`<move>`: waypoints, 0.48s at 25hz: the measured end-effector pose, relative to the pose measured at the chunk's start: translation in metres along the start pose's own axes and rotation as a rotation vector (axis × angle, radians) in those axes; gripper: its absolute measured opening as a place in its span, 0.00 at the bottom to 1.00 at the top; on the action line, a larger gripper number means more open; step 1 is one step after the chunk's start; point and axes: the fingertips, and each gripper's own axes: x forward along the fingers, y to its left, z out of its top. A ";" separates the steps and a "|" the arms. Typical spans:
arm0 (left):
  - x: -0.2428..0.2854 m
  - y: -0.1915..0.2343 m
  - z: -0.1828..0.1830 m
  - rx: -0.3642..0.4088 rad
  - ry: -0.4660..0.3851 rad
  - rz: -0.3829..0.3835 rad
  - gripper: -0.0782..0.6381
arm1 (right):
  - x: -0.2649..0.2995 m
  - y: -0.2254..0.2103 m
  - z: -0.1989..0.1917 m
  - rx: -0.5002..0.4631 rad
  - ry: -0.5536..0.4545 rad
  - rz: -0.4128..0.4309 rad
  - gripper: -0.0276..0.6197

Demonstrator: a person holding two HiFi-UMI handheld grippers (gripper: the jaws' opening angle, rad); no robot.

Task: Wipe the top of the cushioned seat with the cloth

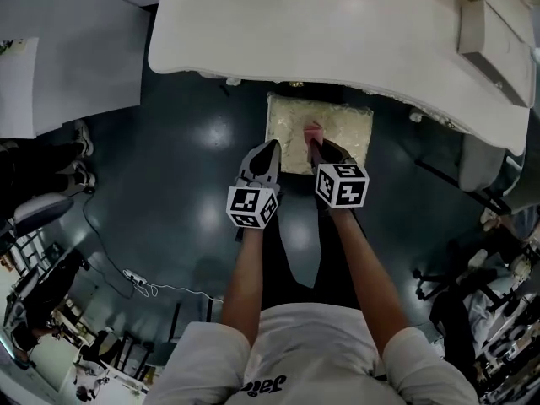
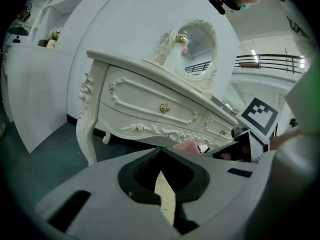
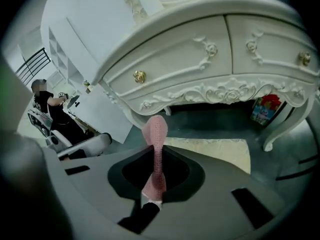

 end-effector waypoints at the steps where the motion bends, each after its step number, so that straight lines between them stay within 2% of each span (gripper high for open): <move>1: 0.007 0.008 -0.007 0.008 0.006 0.009 0.13 | 0.014 -0.004 -0.002 0.001 0.004 0.004 0.08; 5: 0.021 0.037 -0.032 0.009 0.062 0.036 0.13 | 0.067 -0.011 -0.014 0.048 0.032 0.025 0.08; 12: 0.037 0.068 -0.060 0.019 0.131 -0.012 0.13 | 0.138 0.000 -0.015 0.108 0.044 0.056 0.08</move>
